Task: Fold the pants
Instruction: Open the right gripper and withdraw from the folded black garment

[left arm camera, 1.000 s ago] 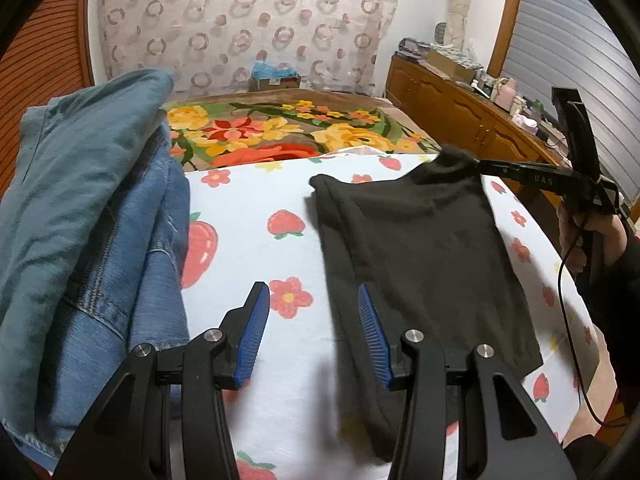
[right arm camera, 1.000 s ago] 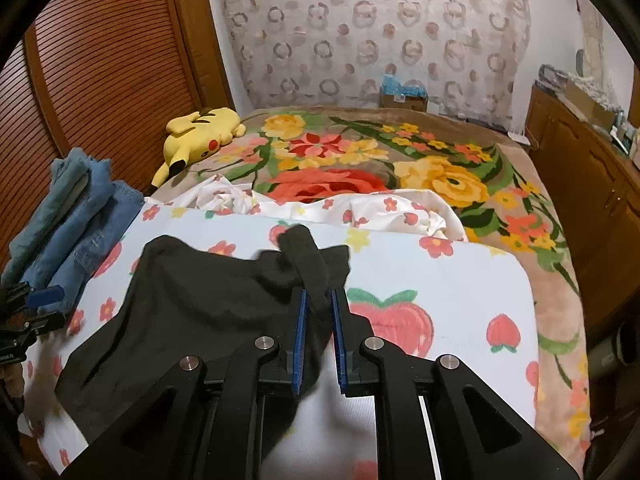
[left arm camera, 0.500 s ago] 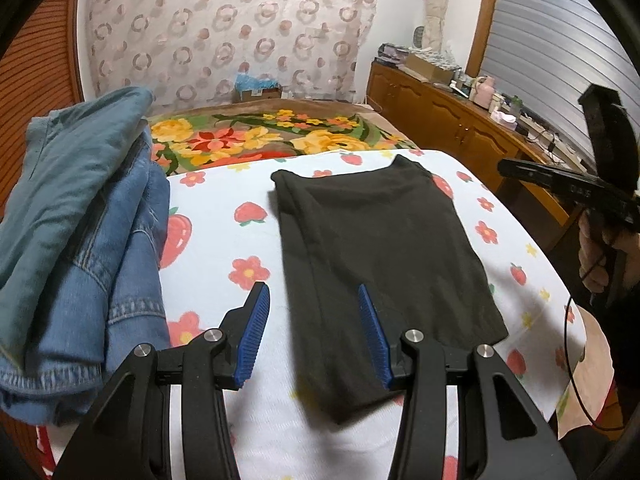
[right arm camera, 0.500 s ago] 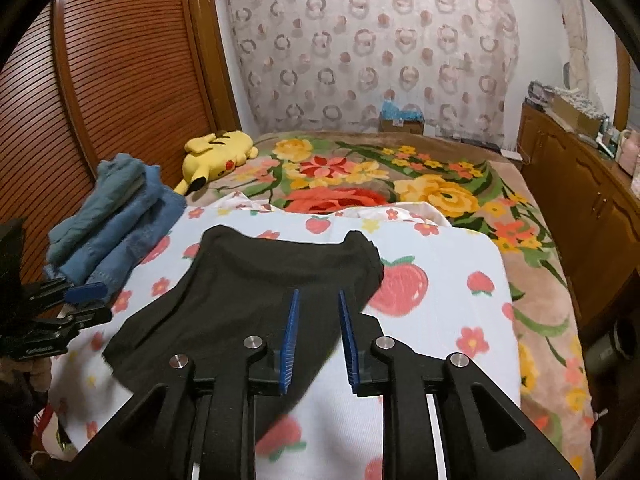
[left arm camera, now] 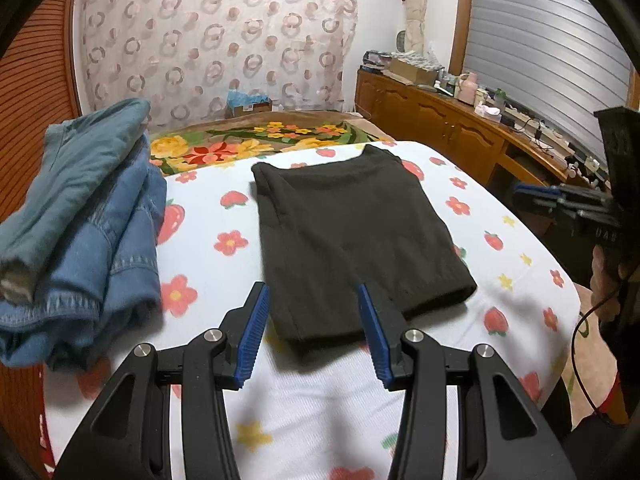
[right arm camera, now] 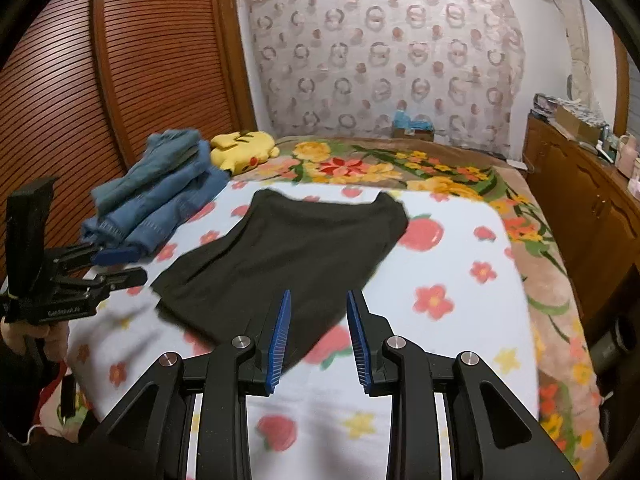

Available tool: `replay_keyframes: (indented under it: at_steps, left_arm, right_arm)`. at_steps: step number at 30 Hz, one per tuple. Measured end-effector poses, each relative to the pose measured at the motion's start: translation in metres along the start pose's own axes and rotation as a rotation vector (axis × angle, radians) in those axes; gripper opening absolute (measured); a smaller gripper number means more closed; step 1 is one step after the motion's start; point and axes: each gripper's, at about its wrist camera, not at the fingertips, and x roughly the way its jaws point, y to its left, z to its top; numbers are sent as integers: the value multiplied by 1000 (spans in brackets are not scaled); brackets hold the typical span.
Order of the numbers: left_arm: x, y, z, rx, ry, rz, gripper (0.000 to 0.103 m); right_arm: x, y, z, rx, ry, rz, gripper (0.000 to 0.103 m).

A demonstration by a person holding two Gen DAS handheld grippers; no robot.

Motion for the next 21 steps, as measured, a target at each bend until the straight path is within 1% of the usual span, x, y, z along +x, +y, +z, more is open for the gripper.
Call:
replay_keyframes:
  at_steps: [2, 3, 4, 6, 9, 14, 18, 21]
  left_arm:
    - [-1, -4, -7, -2, 1, -2, 47]
    - [-2, -4, -10, -7, 3, -3, 47]
    - [-3, -5, -13, -12, 4, -7, 47]
    - [-4, -7, -19, -17, 8, -10, 47]
    - [-5, -10, -27, -17, 9, -10, 47]
    - [-7, -12, -35, -25, 12, -9, 47]
    - [-6, -10, -38, -23, 17, 0, 47]
    - [-3, -7, -41, -29, 18, 9, 47]
  right_arm:
    - [-1, 6, -8, -3, 8, 2, 30]
    - [1, 7, -12, -5, 16, 1, 34]
    - [3, 10, -15, -6, 24, 1, 39]
    - [5, 15, -22, -14, 40, 7, 44]
    - [11, 23, -29, -31, 61, 16, 45]
    - [29, 32, -29, -52, 94, 14, 45]
    - [46, 35, -25, -74, 138, -11, 45]
    - [56, 35, -18, -72, 143, -38, 45]
